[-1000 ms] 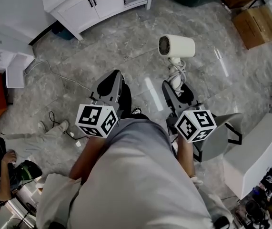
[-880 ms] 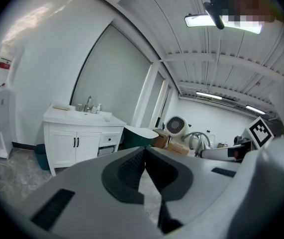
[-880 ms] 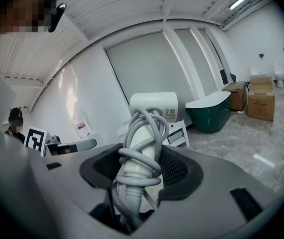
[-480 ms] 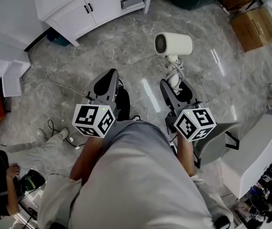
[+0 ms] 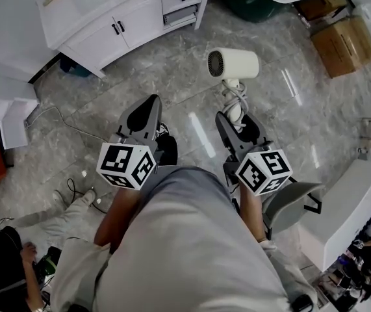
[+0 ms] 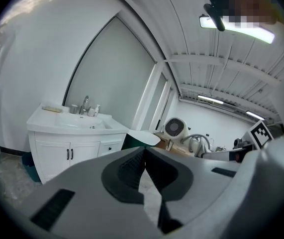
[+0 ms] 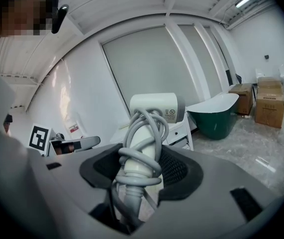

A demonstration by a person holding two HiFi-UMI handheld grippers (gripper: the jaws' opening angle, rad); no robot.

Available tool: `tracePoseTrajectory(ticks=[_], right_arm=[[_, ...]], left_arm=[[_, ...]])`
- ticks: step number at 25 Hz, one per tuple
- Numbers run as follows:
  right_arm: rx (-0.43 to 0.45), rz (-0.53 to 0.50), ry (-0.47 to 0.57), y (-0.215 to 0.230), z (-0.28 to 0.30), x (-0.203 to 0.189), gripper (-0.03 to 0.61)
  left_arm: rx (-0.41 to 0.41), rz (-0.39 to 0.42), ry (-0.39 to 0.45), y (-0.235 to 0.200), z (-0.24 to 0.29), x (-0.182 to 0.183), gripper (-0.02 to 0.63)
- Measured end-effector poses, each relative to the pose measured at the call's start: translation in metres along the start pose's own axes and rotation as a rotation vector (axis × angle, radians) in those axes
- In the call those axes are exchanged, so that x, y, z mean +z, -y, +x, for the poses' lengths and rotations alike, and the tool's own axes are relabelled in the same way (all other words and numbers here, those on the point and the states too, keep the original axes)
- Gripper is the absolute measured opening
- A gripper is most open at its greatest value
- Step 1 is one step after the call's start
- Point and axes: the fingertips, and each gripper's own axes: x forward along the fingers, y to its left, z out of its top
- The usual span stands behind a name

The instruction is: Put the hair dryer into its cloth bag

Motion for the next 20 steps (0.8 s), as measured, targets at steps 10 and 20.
tracePoseTrajectory(ticks=[10,20], right_arm=[[0.022,-0.018,0.011,-0.014,0.092,0.050,0.230],[0.027,-0.033,-0.001,-0.015,0.154,0.074,0.230]], left_arm=[[-0.012,0.011,0.032,-0.074,0.045,0.050,0.008],[-0.004,-0.021,0.060,-0.126,0.069,0.069,0.008]])
